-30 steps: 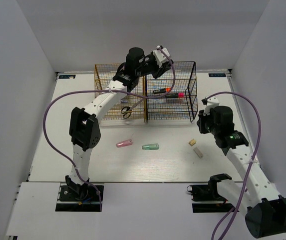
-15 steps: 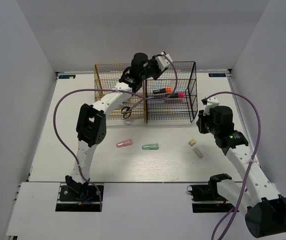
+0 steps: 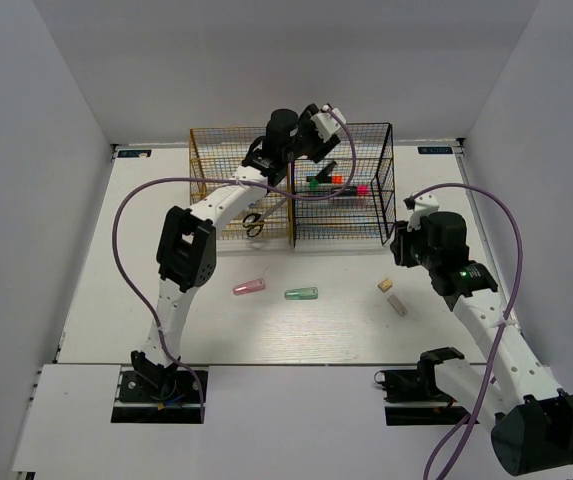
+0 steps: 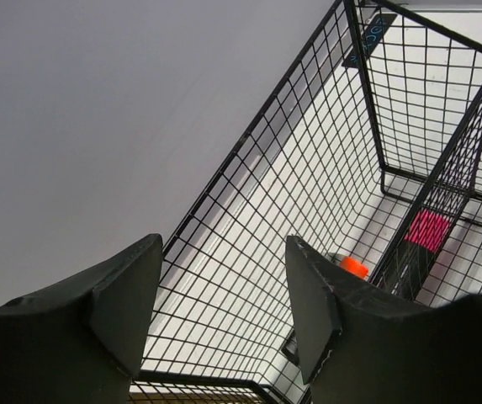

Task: Sort the stationery into containers
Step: Place the pen in the storage box, then pick up the stationery from the center of the board.

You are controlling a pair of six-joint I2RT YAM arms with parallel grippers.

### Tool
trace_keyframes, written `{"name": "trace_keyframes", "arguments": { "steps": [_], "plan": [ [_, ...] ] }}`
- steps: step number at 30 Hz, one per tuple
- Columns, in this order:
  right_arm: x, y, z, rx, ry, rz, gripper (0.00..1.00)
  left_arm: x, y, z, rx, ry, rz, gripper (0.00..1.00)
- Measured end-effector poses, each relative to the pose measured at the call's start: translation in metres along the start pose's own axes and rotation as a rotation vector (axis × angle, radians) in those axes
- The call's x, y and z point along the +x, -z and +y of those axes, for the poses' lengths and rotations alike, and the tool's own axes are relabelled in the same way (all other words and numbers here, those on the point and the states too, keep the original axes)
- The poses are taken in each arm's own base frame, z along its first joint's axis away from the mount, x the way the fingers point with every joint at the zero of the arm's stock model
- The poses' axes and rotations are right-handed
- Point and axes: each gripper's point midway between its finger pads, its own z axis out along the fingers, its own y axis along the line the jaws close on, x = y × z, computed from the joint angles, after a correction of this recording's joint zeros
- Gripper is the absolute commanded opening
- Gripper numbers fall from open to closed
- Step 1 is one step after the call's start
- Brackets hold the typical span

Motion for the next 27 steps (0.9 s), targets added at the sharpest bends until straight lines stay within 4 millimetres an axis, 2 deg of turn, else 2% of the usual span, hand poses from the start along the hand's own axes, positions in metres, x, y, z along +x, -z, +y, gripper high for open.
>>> {"name": "trace_keyframes", "arguments": {
  "steps": [3,4,5,6,7,8,10,11,13,14,15,16,17,18,19,20,22,23,24,25,26,27],
  "plan": [
    [0.000,0.000,0.001,-0.007,0.003,0.000,0.60,-0.004,0.001,0.000,-0.006,0.012,-0.002,0.53],
    [0.000,0.000,0.002,-0.011,0.007,0.000,0.60,-0.007,0.002,-0.002,-0.005,0.020,-0.005,0.27],
    [0.000,0.000,0.002,-0.017,0.012,-0.001,0.54,-0.013,0.004,-0.005,0.000,0.033,-0.009,0.14],
    [0.000,0.000,0.005,-0.037,0.028,-0.002,0.23,-0.021,0.007,-0.008,0.007,0.041,-0.017,0.00],
    [0.001,0.001,0.006,-0.048,0.050,-0.003,0.08,-0.031,0.011,-0.012,0.013,0.043,-0.026,0.00],
    [0.002,0.001,0.010,-0.074,0.066,-0.004,0.00,-0.045,0.020,-0.020,0.026,0.054,-0.028,0.00],
    [0.006,0.002,0.018,-0.134,0.138,-0.002,0.00,-0.082,0.043,-0.041,0.051,0.100,-0.020,0.00],
    [0.008,0.002,0.021,-0.164,0.175,0.001,0.00,-0.105,0.057,-0.051,0.055,0.136,-0.016,0.07],
    [0.013,0.001,0.032,-0.255,0.282,0.007,0.02,-0.150,0.095,-0.074,0.077,0.237,0.002,0.45],
    [0.018,0.002,0.037,-0.301,0.330,0.012,0.20,-0.171,0.118,-0.087,0.096,0.298,0.011,0.65],
    [0.024,0.002,0.043,-0.356,0.384,0.016,0.38,-0.186,0.142,-0.097,0.110,0.366,0.034,0.69],
    [0.030,0.001,0.047,-0.390,0.424,0.021,0.74,-0.192,0.168,-0.102,0.109,0.443,0.066,0.71],
    [0.039,0.001,0.050,-0.429,0.467,0.042,0.90,-0.186,0.189,-0.105,0.094,0.509,0.113,0.72],
    [0.045,0.000,0.051,-0.456,0.504,0.061,0.91,-0.172,0.215,-0.104,0.064,0.568,0.176,0.86],
    [0.052,-0.002,0.050,-0.477,0.534,0.094,0.89,-0.146,0.240,-0.105,0.026,0.611,0.265,0.86],
    [0.058,-0.003,0.049,-0.494,0.547,0.138,0.69,-0.118,0.263,-0.109,-0.011,0.648,0.349,0.99],
    [0.059,-0.006,0.043,-0.495,0.541,0.225,0.33,-0.050,0.303,-0.123,-0.091,0.693,0.511,0.97],
    [0.052,-0.009,0.039,-0.479,0.528,0.254,0.11,-0.013,0.325,-0.137,-0.113,0.703,0.618,0.84],
    [0.044,-0.012,0.036,-0.461,0.508,0.276,0.09,0.020,0.344,-0.150,-0.131,0.712,0.707,0.69],
    [0.036,-0.014,0.034,-0.448,0.489,0.293,0.11,0.051,0.363,-0.164,-0.140,0.714,0.801,0.52],
    [0.029,-0.016,0.032,-0.434,0.463,0.310,0.19,0.077,0.380,-0.175,-0.144,0.712,0.871,0.22],
    [0.026,-0.017,0.031,-0.422,0.437,0.328,0.28,0.096,0.395,-0.184,-0.147,0.712,0.921,0.17]
  ]
}}
